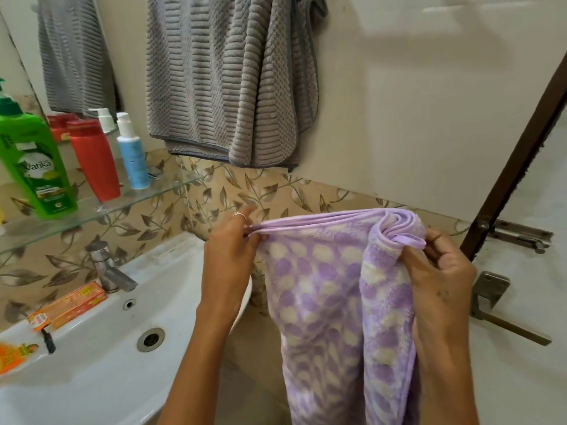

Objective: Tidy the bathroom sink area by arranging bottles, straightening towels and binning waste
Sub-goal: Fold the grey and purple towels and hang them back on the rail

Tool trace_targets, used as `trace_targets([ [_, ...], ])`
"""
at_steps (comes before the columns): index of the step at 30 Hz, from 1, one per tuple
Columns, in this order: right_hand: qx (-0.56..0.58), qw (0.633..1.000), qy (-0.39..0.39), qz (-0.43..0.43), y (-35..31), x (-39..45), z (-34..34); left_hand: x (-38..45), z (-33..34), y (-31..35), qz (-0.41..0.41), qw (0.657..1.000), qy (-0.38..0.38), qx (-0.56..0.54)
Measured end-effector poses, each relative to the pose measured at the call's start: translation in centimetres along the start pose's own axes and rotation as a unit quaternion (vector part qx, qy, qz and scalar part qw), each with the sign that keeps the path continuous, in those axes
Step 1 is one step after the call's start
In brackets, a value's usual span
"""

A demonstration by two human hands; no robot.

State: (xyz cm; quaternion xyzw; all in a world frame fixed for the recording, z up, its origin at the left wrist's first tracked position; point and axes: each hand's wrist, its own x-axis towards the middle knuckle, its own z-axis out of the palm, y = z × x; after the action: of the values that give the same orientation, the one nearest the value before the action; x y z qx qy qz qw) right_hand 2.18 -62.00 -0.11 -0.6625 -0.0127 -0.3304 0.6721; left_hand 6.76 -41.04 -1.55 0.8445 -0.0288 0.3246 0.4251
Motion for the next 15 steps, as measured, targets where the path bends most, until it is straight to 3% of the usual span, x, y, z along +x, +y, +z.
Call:
trace_targets([
  [4,0.017,1.0,-0.015,0.002,-0.3,-0.2,0.3,-0.3,2.0,-1.0,-0.008,0.995,-0.067,0.075],
  [6,0.02,1.0,-0.019,0.006,-0.2,-0.3,0.4,-0.4,2.7,-0.8,-0.011,0.996,-0.065,0.055],
  [8,0.022,0.999,-0.02,0.013,0.0,-0.4,0.5,-0.6,3.0,-0.8,-0.017,0.998,-0.012,0.066],
  [11,0.002,1.0,-0.023,0.014,0.1,-0.2,0.5,-0.6,2.1,-1.0,0.037,0.983,0.07,0.168],
  [15,-0.014,0.999,-0.04,0.022,0.4,0.2,0.0,-0.6,0.7,-0.7,0.012,0.987,0.102,0.126],
])
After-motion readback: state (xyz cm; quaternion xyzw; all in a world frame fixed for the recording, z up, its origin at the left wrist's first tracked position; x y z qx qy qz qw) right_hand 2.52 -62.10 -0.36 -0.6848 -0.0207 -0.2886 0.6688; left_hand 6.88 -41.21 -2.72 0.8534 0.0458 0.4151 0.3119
